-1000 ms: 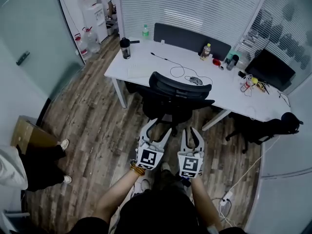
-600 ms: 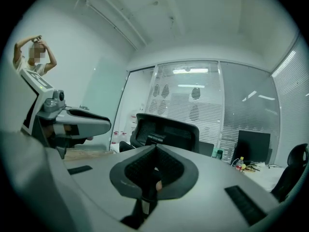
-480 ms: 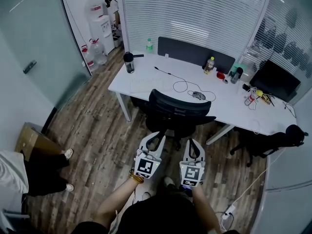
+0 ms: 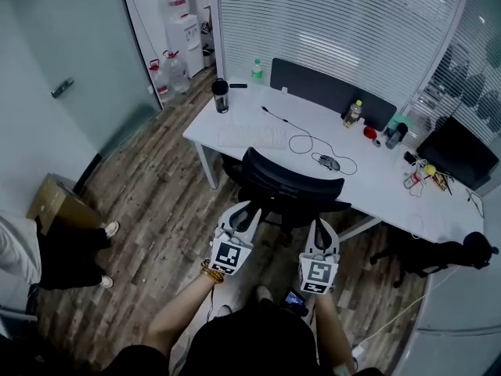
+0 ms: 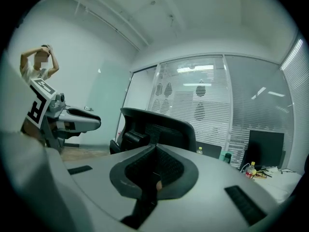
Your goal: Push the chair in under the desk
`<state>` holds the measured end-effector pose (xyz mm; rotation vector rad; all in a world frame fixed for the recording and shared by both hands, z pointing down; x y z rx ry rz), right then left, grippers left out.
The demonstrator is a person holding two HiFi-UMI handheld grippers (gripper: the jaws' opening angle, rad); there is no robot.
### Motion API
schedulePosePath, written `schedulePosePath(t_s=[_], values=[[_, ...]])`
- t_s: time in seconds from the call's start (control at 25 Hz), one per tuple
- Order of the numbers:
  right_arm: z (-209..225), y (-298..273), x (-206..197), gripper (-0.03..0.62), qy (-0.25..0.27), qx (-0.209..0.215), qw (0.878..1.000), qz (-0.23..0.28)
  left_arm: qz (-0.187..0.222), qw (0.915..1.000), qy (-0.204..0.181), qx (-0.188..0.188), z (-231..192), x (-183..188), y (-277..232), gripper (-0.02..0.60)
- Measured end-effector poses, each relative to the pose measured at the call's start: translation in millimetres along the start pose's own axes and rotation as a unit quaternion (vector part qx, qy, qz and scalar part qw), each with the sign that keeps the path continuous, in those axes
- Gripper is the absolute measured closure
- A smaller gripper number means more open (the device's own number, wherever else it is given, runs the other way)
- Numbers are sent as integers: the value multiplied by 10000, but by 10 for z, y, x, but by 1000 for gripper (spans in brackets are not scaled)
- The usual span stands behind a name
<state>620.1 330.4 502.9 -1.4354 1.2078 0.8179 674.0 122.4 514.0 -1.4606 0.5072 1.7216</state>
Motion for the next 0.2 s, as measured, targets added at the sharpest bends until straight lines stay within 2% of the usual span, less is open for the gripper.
schedulePosePath(t_s=[0.2], values=[[378,-181,-126,594,11,467,9988,-113,-402,9989,-192,128,-115,-196,-245,494]])
Point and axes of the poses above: the fingertips, and each gripper's own axes: y backward along the fingers, z to its right, x out of its top, the point moved 6 cm from there along y, backward along the fingers, and after that the axes turned 12 degrees about -z, right-handed, at the moved point
